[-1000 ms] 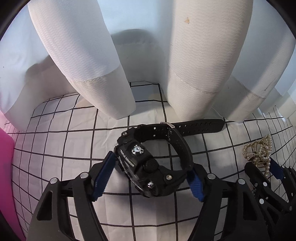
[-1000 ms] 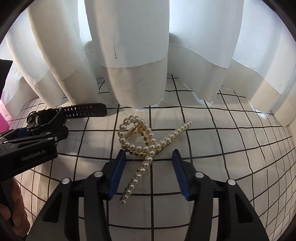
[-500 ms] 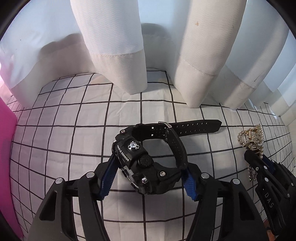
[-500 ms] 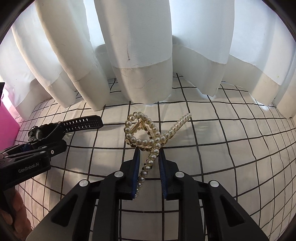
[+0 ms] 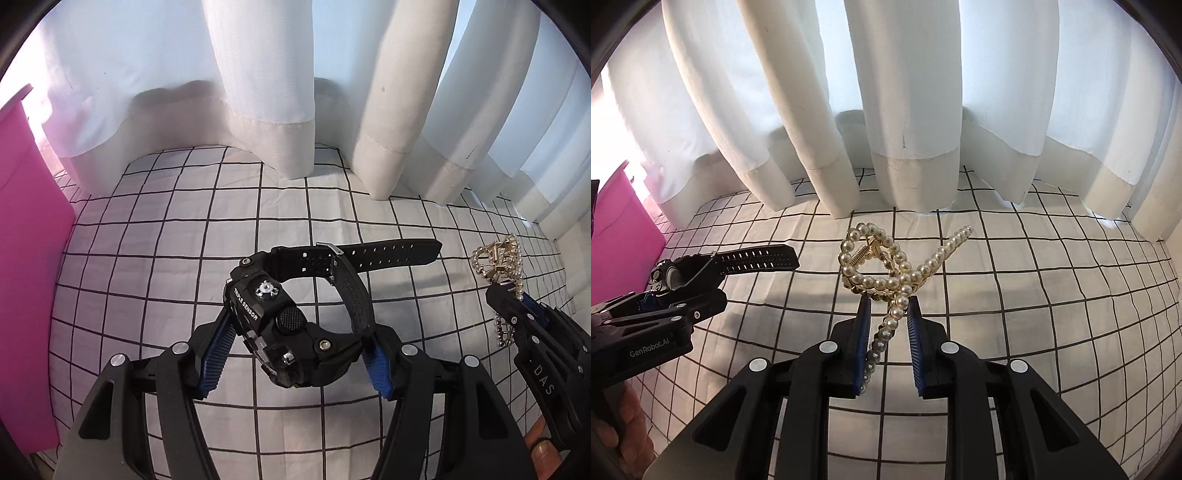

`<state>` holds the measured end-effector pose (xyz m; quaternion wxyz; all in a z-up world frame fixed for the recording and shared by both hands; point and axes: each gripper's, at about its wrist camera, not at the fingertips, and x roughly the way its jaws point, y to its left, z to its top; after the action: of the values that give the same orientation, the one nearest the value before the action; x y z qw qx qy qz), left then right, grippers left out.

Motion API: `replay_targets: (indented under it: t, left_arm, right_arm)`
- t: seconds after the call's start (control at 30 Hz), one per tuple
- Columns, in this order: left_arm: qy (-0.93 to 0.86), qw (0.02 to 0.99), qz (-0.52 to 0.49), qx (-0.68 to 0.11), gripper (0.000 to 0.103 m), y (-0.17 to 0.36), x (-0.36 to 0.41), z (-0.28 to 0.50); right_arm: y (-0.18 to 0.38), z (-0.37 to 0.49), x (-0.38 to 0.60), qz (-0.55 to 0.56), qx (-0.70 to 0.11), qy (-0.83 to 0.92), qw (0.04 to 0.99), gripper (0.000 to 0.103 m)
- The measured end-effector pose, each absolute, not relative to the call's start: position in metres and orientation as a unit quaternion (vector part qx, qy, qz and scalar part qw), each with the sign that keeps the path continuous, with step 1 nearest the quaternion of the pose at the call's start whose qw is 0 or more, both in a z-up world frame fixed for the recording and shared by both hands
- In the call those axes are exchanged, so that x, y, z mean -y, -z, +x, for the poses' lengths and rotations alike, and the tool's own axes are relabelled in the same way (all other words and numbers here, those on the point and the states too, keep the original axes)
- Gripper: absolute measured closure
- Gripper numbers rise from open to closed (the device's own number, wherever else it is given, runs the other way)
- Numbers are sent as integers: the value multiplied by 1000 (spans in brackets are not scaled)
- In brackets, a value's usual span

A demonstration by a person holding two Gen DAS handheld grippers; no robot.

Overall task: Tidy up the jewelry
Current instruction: 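Carry watch and pearl clip into the pink tub and open both tools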

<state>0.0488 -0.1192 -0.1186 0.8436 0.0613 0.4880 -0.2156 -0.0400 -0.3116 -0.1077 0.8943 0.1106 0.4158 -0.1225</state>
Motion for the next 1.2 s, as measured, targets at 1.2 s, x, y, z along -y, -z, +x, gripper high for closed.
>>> replay_targets:
  t: [1.2]
  left_arm:
    - [69,934,-46,-349,42,-85,-69,22]
  right_arm:
    - [-52,16,108,-7,-300,-101,949,83]
